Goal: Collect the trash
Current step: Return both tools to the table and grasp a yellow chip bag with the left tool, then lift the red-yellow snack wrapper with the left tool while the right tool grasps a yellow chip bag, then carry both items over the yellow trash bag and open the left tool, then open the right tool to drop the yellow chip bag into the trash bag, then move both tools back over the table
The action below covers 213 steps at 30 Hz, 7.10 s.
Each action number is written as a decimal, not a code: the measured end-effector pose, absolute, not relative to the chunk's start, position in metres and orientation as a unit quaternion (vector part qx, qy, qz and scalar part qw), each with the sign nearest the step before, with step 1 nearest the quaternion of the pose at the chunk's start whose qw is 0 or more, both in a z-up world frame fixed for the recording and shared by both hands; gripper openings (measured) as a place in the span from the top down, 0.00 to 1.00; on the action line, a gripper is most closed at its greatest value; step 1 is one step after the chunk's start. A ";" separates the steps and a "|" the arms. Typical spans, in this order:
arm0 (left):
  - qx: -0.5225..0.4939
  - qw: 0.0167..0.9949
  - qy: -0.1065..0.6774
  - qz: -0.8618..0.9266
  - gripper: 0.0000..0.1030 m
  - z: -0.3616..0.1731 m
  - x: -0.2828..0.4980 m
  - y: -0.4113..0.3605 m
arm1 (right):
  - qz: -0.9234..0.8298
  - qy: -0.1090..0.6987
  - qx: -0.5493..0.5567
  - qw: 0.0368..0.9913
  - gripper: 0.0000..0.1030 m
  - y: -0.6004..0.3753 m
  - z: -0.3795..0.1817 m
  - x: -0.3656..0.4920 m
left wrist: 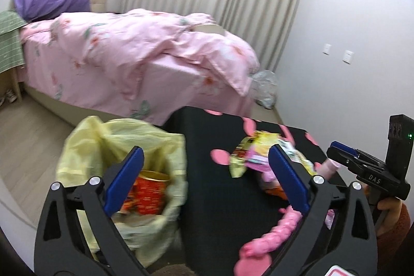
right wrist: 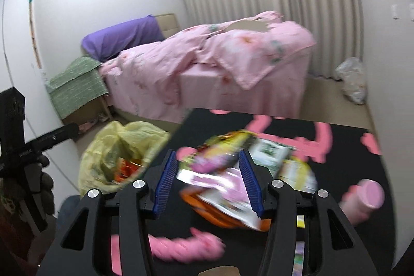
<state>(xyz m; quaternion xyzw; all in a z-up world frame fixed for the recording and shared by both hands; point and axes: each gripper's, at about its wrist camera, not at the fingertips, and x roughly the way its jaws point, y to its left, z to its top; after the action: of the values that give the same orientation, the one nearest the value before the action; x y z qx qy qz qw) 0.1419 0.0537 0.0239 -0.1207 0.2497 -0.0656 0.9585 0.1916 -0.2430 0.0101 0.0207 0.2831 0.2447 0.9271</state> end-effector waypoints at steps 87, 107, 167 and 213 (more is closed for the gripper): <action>-0.051 0.893 0.376 -0.241 0.92 -0.011 0.243 -0.072 | 0.140 0.339 0.044 0.929 0.67 -0.354 -0.045 0.171; -0.087 0.962 0.224 -0.130 0.92 0.055 0.137 0.035 | 0.220 0.241 -0.008 0.945 0.67 -0.254 0.047 0.138; -0.256 0.918 0.297 0.057 0.43 -0.048 0.144 0.226 | 0.427 0.394 -0.062 0.812 0.49 0.009 -0.054 0.270; -0.101 0.902 0.353 -0.227 0.36 -0.034 0.157 -0.018 | 0.139 0.339 -0.029 0.930 0.47 -0.329 -0.034 0.134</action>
<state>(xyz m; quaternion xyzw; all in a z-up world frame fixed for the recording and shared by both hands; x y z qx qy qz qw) 0.1569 -0.0179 -0.0343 -0.1014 0.3534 -0.2272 0.9018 0.1345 -0.3289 -0.0344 -0.0294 0.3389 0.1391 0.9300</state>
